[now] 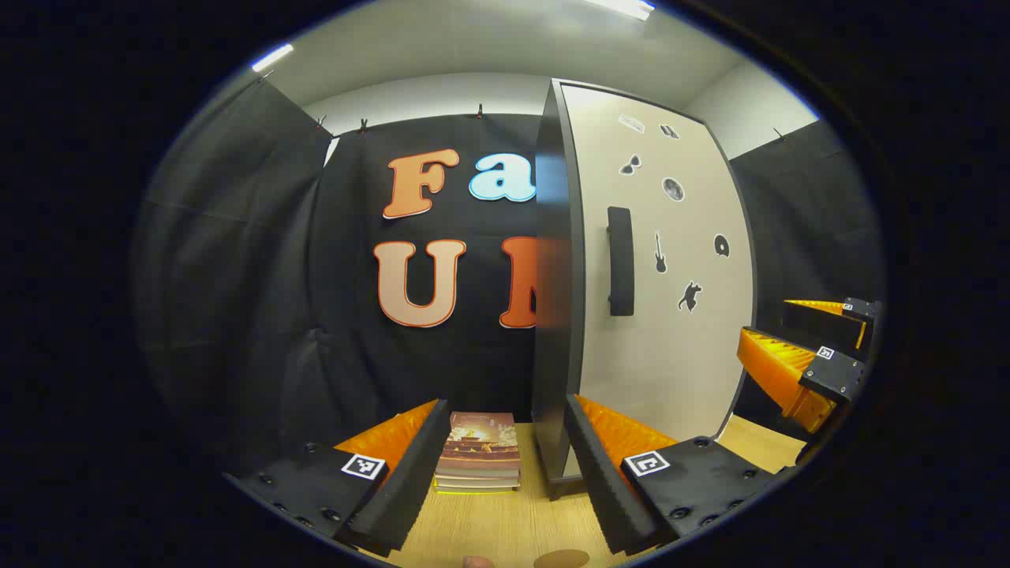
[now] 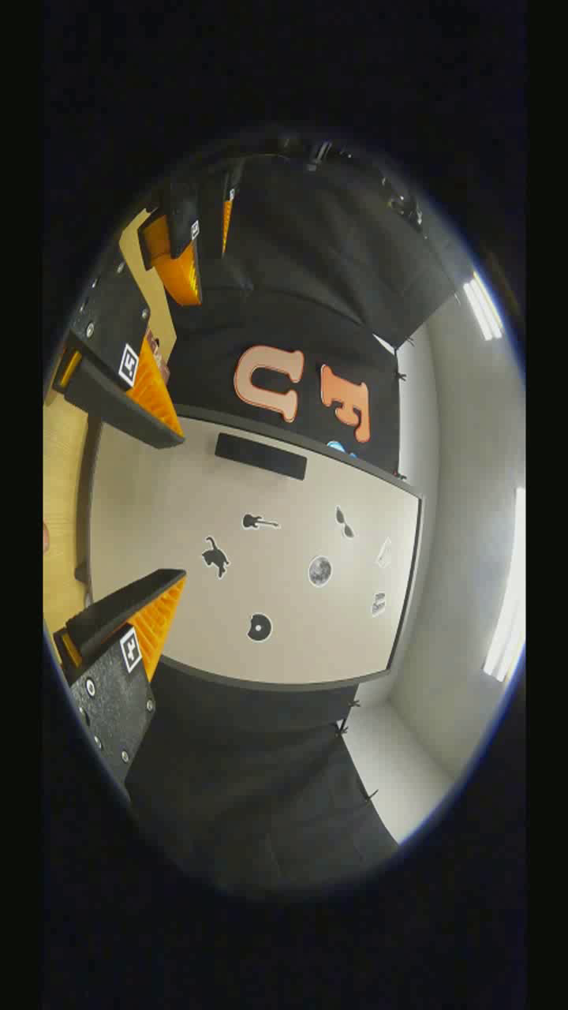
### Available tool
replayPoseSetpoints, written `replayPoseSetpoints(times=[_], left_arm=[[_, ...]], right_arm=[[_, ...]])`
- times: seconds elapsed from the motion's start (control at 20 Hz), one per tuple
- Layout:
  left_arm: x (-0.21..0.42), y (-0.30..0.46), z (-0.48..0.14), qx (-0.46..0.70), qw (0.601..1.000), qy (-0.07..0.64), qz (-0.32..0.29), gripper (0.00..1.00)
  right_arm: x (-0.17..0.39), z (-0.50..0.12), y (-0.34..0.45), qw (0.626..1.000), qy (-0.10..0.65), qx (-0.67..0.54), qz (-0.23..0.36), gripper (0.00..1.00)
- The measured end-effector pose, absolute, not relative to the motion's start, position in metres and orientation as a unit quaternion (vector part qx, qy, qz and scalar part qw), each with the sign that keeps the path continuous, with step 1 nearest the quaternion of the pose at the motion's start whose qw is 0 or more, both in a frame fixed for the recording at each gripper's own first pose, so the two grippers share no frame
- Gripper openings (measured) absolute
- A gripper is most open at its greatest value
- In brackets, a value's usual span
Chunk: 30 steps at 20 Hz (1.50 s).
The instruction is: Open the cabinet door with the right hand, grasp the bottle in the cabinet with the left hand and place it on the coaster, then close the cabinet door with the right hand.
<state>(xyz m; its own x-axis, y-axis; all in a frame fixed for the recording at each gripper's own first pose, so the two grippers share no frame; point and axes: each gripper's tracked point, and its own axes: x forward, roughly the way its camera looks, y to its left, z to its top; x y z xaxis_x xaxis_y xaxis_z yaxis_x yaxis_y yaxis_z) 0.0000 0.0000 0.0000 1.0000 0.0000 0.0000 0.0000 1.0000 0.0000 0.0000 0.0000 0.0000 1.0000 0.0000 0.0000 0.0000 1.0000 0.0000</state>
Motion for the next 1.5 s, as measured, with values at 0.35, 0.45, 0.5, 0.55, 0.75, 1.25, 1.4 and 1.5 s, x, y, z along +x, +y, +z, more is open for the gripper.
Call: replayPoseSetpoints(times=[0.35,0.45,0.5,0.55,0.75,1.25,1.4,1.5], left_arm=[[0.007,0.002,0.015,0.007,1.0,-0.007,-0.026,0.94],[0.009,0.003,0.017,0.004,0.999,-0.011,-0.032,0.95],[0.011,0.005,0.017,0.004,0.999,-0.013,-0.033,0.94],[0.012,0.007,0.019,0.005,0.999,-0.015,-0.032,0.94],[0.019,0.01,0.017,0.001,0.999,-0.009,-0.035,0.94],[0.027,0.019,0.005,-0.012,0.999,0.009,-0.029,0.95],[0.03,0.028,0.006,0.0,1.0,0.008,-0.023,0.95],[0.032,0.032,0.005,0.012,1.0,0.009,-0.021,0.94]], right_arm=[[0.007,0.001,0.0,0.999,0.0,0.015,-0.039,0.95],[0.009,-0.005,-0.001,0.998,0.013,0.044,-0.042,0.95],[0.01,-0.008,-0.002,0.997,0.02,0.058,-0.043,0.95],[0.011,-0.011,-0.002,0.996,0.028,0.077,-0.044,0.95],[0.019,-0.016,-0.021,0.992,0.035,0.095,-0.079,0.95],[0.054,-0.006,0.008,0.994,0.038,0.086,-0.051,0.95],[0.083,0.009,0.022,0.997,0.026,0.066,-0.04,0.95],[0.105,0.017,0.031,0.997,0.025,0.059,-0.033,0.95]])
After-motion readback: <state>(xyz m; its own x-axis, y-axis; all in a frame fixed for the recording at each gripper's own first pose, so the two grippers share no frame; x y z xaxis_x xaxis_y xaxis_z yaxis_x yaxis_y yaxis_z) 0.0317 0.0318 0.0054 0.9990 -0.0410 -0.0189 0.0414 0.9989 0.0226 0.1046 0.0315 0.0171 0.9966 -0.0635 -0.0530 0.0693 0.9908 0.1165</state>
